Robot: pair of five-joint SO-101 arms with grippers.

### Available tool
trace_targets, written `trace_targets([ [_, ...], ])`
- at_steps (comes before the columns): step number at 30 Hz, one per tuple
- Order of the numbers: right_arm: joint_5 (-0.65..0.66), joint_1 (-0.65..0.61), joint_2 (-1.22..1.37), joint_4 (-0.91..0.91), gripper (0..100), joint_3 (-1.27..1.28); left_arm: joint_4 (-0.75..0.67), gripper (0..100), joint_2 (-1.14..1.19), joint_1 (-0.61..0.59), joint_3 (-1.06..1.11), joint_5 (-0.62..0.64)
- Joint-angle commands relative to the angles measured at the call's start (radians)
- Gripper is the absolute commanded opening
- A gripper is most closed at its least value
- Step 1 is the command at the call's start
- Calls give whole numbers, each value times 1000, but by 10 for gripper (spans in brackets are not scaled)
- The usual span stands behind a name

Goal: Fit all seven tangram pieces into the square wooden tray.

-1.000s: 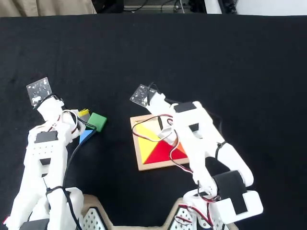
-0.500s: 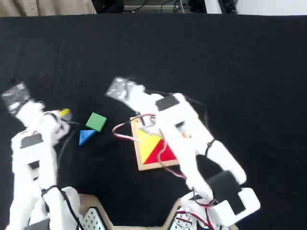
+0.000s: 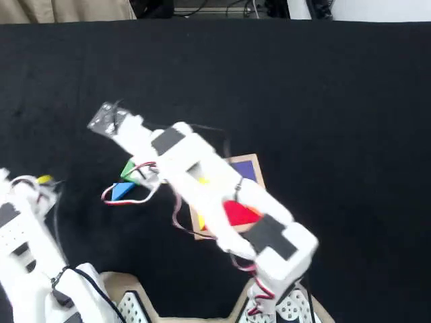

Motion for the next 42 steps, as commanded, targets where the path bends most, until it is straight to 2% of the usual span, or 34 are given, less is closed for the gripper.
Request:
trace_targets([
  [1, -15, -54, 81, -25, 301, -156, 31, 288, -26, -131, -5, -66],
  [9, -17, -54, 314, -20, 301, -401, -143, 288, -26, -133, 140, -84],
  [14, -17, -52, 426, 68, 301, -536, -152, 288, -26, -74, 154, -84],
  [23, -15, -48, 596, 230, 299, -730, -152, 288, -26, -70, 156, -84],
  [26, -14, -48, 627, 293, 232, -779, -152, 288, -26, -70, 156, -84],
  [28, -14, -46, 634, 324, 179, -800, -152, 288, -26, -70, 156, -84],
  [35, -3, -3, 622, 336, 165, -820, -152, 288, -26, -70, 156, -84],
  [38, -2, 40, 556, 411, 124, -866, -152, 288, -25, -68, 156, -84],
  [42, -2, 118, 420, 548, 119, -909, -152, 288, -25, -68, 156, -84],
])
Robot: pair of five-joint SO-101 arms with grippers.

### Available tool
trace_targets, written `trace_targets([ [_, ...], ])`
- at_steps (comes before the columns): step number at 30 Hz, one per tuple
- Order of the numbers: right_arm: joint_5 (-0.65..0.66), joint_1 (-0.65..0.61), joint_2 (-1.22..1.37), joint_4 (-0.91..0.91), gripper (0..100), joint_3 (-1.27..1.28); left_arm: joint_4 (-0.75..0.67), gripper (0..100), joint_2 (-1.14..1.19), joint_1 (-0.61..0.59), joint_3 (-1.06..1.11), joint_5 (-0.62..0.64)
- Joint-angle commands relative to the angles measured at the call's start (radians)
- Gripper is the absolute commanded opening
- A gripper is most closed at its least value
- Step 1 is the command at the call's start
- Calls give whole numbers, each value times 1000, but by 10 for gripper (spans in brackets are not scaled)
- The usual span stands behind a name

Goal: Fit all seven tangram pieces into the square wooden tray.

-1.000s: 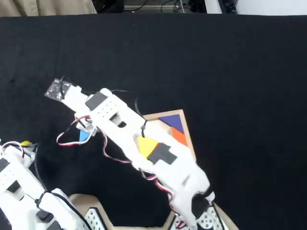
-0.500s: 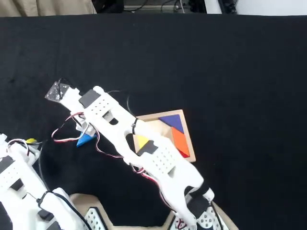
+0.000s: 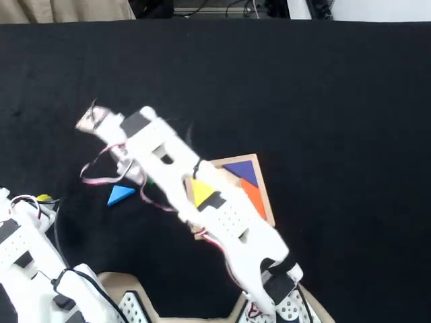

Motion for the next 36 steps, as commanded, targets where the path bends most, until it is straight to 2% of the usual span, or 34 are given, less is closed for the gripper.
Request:
trace_targets([
  [1, 11, 92, -186, 100, 119, -70, -17, 288, -18, 16, -8, -6],
  [4, 43, 144, -266, 189, 117, -68, -17, 288, -18, 16, -8, -6],
  [7, 66, 216, -338, 199, 117, -13, -18, 288, -15, 27, -8, -6],
  [13, 121, 322, -544, 178, 117, 266, -35, 288, -20, 91, 8, -14],
  [17, 164, 381, -773, 32, 117, 619, -81, 288, -20, 91, 30, -14],
  [22, 221, 385, -1109, -273, 120, 1179, -81, 288, -20, 91, 30, -14],
  [25, 221, 385, -1256, -397, 120, 1388, -83, 288, -20, 91, 30, -14],
  [31, 218, 385, -1236, -422, 120, 1425, -83, 288, -15, 91, 30, -14],
  [36, 120, 347, -1075, -508, 120, 1429, -81, 288, -12, 91, 30, -14],
])
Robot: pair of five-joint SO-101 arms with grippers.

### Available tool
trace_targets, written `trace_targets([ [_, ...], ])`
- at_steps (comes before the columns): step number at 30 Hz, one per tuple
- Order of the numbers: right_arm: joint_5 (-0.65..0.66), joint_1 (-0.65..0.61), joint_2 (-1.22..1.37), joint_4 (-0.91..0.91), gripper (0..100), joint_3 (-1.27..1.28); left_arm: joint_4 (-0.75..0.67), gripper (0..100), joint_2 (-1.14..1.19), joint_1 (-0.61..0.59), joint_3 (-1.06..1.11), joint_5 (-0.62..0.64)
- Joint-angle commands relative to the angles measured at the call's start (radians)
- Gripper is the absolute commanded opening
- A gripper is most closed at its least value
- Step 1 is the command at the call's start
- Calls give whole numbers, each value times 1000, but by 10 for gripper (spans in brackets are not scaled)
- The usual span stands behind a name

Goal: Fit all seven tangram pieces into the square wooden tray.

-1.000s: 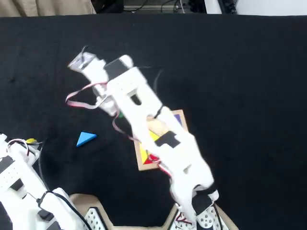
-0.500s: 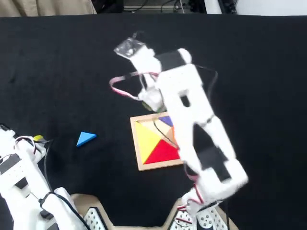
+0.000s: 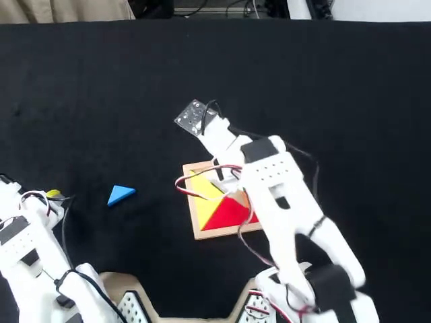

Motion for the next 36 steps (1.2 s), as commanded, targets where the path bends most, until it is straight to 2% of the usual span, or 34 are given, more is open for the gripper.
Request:
trace_targets([
  [1, -54, -26, 97, -61, 120, -2, -12, 288, -9, 12, -7, -5],
  [6, -52, -32, 205, -155, 120, -5, -12, 288, -9, 12, -7, -5],
  [13, -52, -31, 211, -149, 125, -1, -15, 288, -8, 12, -7, -5],
  [18, -52, -38, 211, -133, 255, 7, -17, 288, -8, 12, -7, -5],
  [20, -43, -38, 211, -133, 276, 7, -17, 288, -8, 12, -7, -5],
  [24, 17, -38, 211, -120, 230, 8, -17, 288, -8, 12, -7, -5],
  [31, 23, -25, 205, -124, 212, 5, -17, 288, -8, 12, -7, -5],
  [36, 17, 63, 120, -129, 183, 8, -18, 288, -8, 12, -7, -5],
])
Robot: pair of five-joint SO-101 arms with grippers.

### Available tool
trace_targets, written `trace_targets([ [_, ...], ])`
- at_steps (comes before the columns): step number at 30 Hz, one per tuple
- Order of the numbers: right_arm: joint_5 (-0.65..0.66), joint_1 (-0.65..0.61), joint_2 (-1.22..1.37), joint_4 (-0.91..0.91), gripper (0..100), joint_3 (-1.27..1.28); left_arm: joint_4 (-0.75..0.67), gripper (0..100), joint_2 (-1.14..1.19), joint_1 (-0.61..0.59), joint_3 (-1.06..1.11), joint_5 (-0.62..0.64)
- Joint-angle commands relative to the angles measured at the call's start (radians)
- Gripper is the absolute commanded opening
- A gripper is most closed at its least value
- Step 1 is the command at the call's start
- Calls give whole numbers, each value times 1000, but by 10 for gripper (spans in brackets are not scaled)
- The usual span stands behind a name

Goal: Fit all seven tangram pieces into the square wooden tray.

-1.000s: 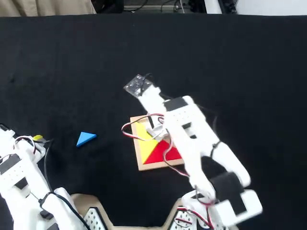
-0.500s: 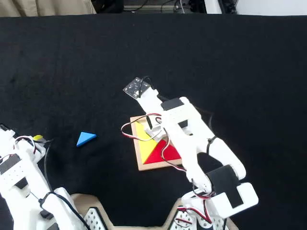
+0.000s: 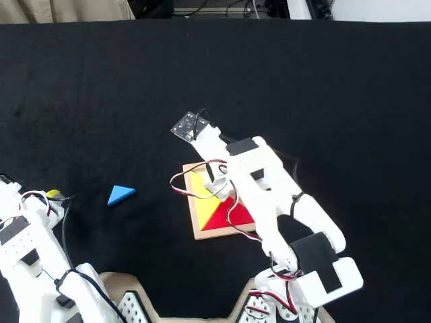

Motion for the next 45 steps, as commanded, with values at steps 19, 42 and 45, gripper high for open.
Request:
trace_targets([
  [19, -198, 273, -176, -374, 11, 174, 252, 288, -17, 272, -137, -192],
  [42, -354, 399, -173, -516, 11, 205, 68, 288, -18, 725, -133, -143],
  [45, -354, 399, -173, -516, 11, 205, 68, 288, -18, 720, -131, -64],
])
